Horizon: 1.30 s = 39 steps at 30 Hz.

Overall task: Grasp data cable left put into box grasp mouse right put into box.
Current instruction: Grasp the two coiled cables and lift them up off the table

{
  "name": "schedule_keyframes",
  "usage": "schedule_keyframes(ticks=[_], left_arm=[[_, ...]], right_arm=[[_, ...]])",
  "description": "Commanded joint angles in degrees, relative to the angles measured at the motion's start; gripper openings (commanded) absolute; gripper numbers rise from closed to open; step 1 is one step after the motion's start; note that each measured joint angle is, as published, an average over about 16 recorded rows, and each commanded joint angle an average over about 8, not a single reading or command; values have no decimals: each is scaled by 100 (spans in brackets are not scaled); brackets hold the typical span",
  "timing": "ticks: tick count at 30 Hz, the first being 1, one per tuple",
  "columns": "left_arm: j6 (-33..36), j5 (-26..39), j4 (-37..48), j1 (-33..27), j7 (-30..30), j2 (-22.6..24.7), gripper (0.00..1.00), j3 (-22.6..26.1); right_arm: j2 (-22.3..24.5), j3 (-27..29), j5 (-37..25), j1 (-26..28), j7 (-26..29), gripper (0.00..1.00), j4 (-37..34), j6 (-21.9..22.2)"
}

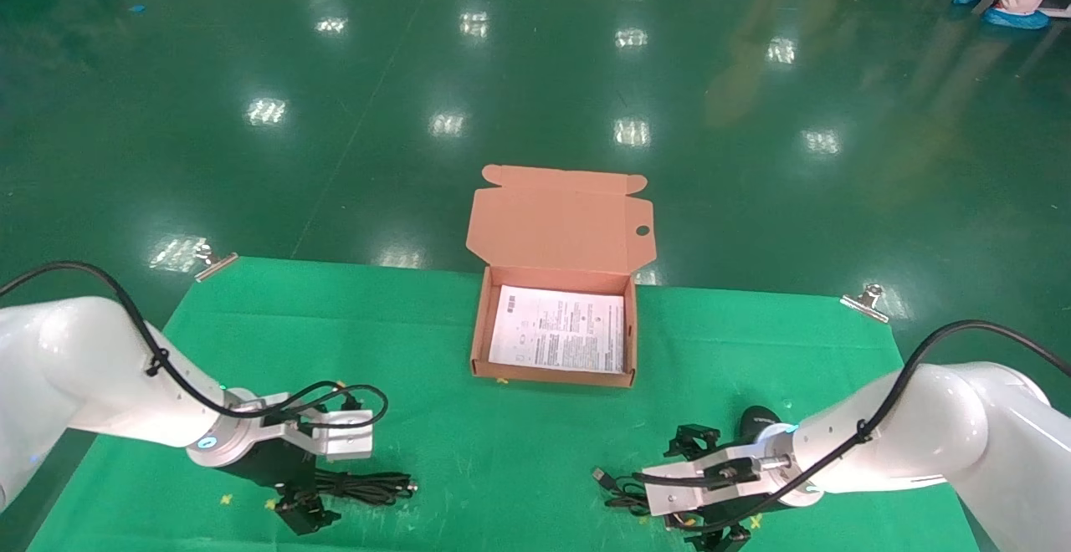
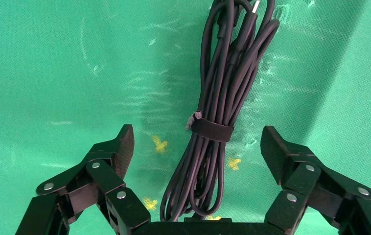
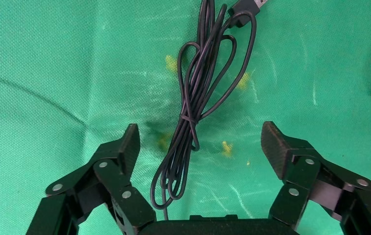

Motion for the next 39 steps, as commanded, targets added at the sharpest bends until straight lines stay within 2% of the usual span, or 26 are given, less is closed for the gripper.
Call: schedule_keyframes(ticks=[1, 39], left_arm=[[4, -1, -14, -2, -5, -2, 0, 0], [72, 14, -166, 25, 10, -56, 0, 18]], right_arm=[[3, 2, 3, 1, 5, 0, 11, -4], [48, -6, -10, 28, 38, 0, 122, -94]])
